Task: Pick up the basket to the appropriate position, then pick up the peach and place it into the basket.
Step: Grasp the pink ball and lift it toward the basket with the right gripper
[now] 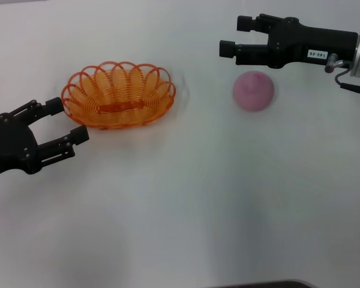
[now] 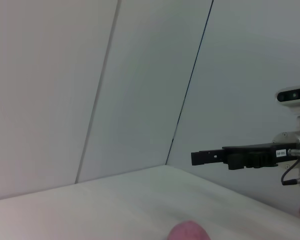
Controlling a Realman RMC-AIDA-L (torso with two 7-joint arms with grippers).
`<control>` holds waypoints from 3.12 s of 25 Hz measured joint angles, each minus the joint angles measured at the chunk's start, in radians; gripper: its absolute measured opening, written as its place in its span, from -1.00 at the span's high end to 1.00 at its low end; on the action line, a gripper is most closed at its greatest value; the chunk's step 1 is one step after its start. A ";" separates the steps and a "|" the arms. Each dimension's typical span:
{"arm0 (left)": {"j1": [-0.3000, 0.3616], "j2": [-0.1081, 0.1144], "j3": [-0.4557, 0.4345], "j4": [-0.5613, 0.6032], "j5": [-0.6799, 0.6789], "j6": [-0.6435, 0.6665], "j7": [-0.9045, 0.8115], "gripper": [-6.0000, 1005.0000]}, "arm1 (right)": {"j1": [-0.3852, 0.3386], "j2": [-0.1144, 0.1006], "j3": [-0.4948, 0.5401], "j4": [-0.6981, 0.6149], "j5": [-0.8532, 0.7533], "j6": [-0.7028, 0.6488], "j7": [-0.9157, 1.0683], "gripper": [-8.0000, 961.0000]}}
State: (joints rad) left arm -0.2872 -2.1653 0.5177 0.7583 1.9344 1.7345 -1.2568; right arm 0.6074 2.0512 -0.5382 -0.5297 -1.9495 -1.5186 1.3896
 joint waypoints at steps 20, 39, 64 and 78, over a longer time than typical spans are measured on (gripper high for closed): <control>-0.016 0.003 0.004 -0.034 -0.005 0.004 0.000 -0.68 | 0.011 -0.040 -0.073 -0.186 -0.013 -0.008 0.172 -0.99; -0.025 0.002 0.008 -0.036 -0.010 0.022 -0.007 -0.68 | 0.108 -0.069 -0.150 -0.435 -0.160 -0.009 0.451 -0.99; -0.038 0.005 0.007 -0.062 -0.005 -0.001 -0.007 -0.68 | 0.262 -0.017 -0.367 -0.433 -0.636 0.054 0.677 -0.99; -0.045 0.005 0.007 -0.077 -0.011 -0.029 -0.006 -0.68 | 0.310 0.004 -0.416 -0.393 -0.806 0.042 0.732 -0.98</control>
State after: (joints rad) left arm -0.3320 -2.1608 0.5246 0.6811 1.9234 1.7055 -1.2625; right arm 0.9173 2.0557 -0.9545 -0.9232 -2.7560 -1.4771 2.1213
